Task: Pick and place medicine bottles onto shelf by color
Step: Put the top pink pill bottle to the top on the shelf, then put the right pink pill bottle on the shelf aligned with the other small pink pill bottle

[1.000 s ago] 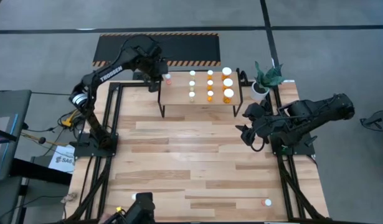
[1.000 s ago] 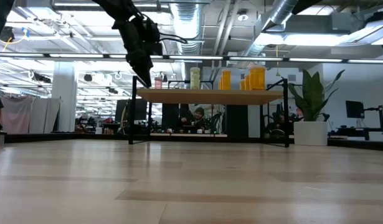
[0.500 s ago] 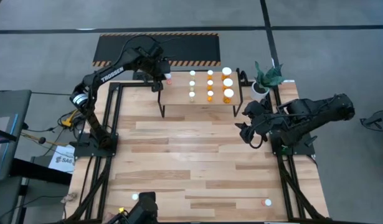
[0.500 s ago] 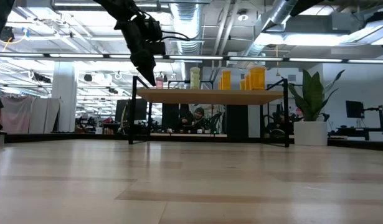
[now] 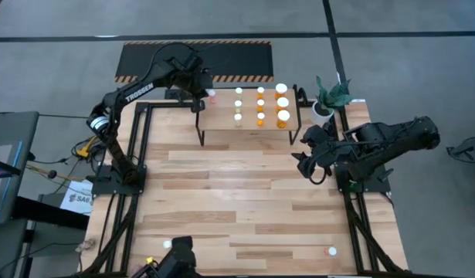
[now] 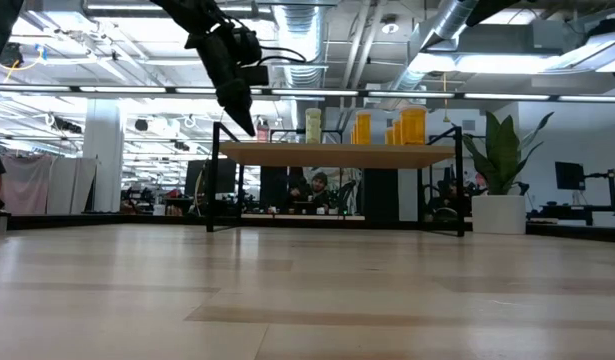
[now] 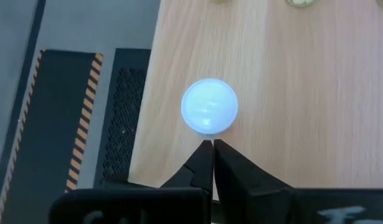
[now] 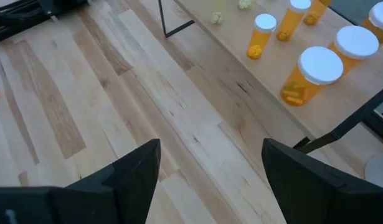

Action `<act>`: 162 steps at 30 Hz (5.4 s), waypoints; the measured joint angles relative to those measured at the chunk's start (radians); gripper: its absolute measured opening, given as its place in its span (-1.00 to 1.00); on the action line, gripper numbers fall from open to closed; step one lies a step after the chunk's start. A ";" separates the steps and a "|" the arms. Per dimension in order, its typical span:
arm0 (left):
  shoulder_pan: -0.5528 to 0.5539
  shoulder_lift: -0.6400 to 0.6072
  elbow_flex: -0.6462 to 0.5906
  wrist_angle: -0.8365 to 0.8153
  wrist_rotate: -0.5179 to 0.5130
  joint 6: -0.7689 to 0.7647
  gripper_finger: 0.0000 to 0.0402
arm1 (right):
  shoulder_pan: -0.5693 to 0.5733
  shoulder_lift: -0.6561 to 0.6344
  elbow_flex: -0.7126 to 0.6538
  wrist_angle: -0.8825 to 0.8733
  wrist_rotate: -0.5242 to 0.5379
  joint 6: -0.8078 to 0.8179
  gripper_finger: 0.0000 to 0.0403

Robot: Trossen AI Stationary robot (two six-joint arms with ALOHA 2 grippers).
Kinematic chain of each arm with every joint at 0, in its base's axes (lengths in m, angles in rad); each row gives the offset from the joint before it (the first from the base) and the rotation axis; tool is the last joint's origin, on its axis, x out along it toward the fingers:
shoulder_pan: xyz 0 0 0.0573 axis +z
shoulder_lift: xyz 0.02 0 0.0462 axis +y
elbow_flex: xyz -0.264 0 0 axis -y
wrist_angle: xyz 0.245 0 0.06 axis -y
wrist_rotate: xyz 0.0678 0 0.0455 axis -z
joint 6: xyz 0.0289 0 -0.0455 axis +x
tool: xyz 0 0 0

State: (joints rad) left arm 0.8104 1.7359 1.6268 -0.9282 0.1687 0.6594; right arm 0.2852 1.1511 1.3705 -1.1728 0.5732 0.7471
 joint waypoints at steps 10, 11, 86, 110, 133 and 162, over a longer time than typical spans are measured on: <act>-0.013 0.000 0.000 -0.109 0.010 -0.002 -1.00 | 0.000 0.000 0.000 0.000 -0.002 -0.012 0.50; -0.015 0.000 0.000 -0.111 0.010 -0.002 -1.00 | 0.000 0.000 0.000 0.000 -0.002 -0.012 0.50; -0.041 0.033 0.000 0.074 -0.070 -0.016 -1.00 | -0.046 0.000 0.000 0.007 -0.027 -0.042 0.50; -0.071 -0.004 0.000 -0.085 -0.070 -0.102 -1.00 | -0.033 0.000 0.000 0.050 -0.104 -0.020 0.50; -0.753 -0.595 0.000 -0.433 -0.009 -0.894 -1.00 | 0.086 0.014 0.000 0.199 -0.442 -0.071 0.50; -1.630 -0.591 -0.487 0.233 -0.558 -1.031 -1.00 | 0.617 0.385 0.102 0.166 -0.728 1.156 0.50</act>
State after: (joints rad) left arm -0.8195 1.1454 1.1398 -0.6950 -0.3892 -0.3721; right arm 0.9021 1.5360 1.4727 -1.0065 -0.1547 1.9032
